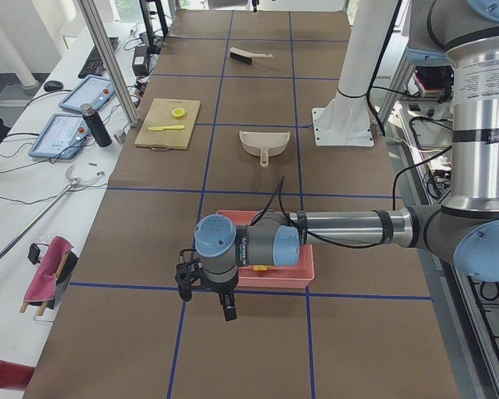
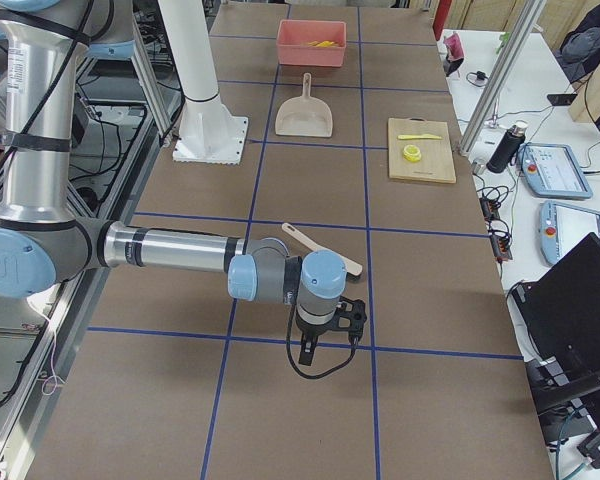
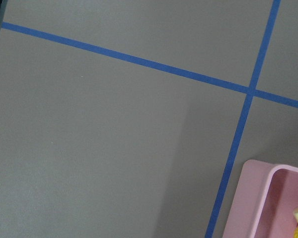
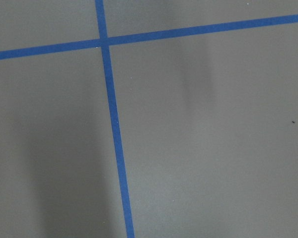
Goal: Sweep and dump trash into bin
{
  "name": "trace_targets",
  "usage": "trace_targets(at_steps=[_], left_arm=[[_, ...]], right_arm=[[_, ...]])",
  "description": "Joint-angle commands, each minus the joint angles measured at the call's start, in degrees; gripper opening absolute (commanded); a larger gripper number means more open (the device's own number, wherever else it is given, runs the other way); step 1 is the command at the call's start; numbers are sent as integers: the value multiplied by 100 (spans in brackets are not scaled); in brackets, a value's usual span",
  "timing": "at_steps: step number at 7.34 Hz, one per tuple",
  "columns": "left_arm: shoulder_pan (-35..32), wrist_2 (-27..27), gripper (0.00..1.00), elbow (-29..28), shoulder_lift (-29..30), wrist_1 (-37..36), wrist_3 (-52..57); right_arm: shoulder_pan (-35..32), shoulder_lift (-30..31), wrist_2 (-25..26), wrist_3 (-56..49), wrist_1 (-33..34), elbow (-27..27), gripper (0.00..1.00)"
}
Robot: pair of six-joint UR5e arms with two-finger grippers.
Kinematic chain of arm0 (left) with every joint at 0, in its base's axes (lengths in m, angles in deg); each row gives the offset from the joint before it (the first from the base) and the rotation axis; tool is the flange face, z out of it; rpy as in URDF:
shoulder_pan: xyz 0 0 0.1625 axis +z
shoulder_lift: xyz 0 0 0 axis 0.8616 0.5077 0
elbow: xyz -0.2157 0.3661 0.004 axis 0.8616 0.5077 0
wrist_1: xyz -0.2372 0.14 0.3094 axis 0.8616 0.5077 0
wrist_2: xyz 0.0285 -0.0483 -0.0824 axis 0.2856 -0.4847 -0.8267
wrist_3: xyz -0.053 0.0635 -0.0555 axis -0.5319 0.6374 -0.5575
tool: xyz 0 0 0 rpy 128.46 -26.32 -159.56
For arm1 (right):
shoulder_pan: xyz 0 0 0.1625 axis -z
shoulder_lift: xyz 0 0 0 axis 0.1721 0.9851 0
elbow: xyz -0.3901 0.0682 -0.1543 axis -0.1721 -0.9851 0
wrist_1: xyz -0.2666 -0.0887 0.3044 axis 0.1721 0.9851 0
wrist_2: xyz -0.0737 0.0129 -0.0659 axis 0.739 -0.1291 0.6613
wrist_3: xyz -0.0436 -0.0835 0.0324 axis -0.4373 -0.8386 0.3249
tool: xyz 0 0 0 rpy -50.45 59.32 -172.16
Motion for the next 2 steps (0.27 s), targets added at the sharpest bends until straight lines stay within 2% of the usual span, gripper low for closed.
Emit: trace_targets(at_steps=[1, 2], left_arm=[[8, -12, 99, 7, 4, 0, -1], [-1, -12, 99, 16, 4, 0, -1]], right_arm=[[0, -6, -1, 0, 0, 0, 100], [0, -6, -1, 0, 0, 0, 100]])
